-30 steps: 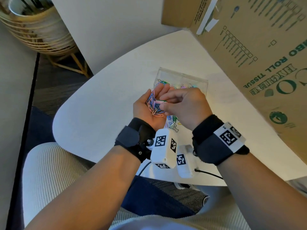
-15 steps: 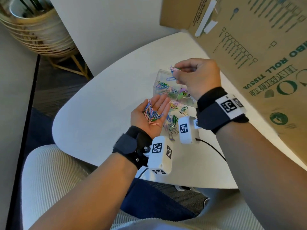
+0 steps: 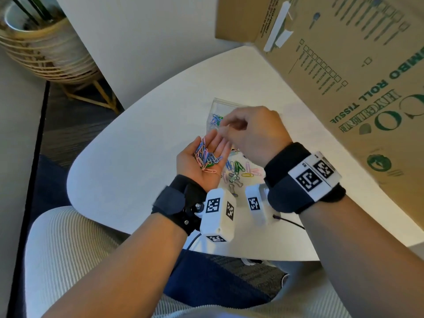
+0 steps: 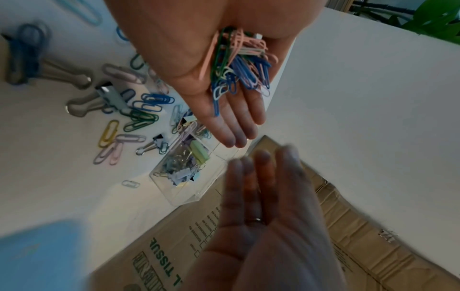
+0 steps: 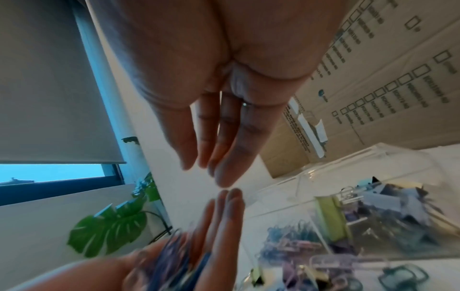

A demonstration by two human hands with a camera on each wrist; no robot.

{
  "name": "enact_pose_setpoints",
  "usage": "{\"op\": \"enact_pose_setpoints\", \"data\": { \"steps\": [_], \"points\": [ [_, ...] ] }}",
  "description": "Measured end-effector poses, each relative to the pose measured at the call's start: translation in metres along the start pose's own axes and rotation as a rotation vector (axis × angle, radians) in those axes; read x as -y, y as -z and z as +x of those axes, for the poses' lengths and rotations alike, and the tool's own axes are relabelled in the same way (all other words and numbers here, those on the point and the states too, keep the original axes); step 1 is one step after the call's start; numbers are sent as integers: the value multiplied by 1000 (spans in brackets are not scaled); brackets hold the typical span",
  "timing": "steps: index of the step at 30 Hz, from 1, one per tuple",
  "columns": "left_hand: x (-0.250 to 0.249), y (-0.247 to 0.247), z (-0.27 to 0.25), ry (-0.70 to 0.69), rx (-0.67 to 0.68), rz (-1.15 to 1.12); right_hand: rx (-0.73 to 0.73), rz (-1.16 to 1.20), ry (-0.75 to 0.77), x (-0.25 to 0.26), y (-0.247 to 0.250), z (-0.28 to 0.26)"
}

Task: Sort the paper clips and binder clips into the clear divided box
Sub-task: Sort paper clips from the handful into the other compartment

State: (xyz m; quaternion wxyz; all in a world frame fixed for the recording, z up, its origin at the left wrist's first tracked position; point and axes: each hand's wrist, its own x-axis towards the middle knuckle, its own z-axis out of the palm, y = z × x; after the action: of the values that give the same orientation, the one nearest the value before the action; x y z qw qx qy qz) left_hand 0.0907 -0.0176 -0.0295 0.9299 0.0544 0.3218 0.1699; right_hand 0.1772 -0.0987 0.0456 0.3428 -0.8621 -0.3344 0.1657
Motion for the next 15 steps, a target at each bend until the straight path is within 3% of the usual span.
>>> {"op": "enact_pose_setpoints", "data": {
  "steps": [4,10,15],
  "points": [
    [1,-5,-1,52,53,-7,215,-118,-24,6,-9,-24],
    [4,-7,-2,91,60,0,173,-280,10,9,-24,-26],
    [2,-16,-7,37,37,19,94,-138,0,7,-21,-27]
  ]
}}
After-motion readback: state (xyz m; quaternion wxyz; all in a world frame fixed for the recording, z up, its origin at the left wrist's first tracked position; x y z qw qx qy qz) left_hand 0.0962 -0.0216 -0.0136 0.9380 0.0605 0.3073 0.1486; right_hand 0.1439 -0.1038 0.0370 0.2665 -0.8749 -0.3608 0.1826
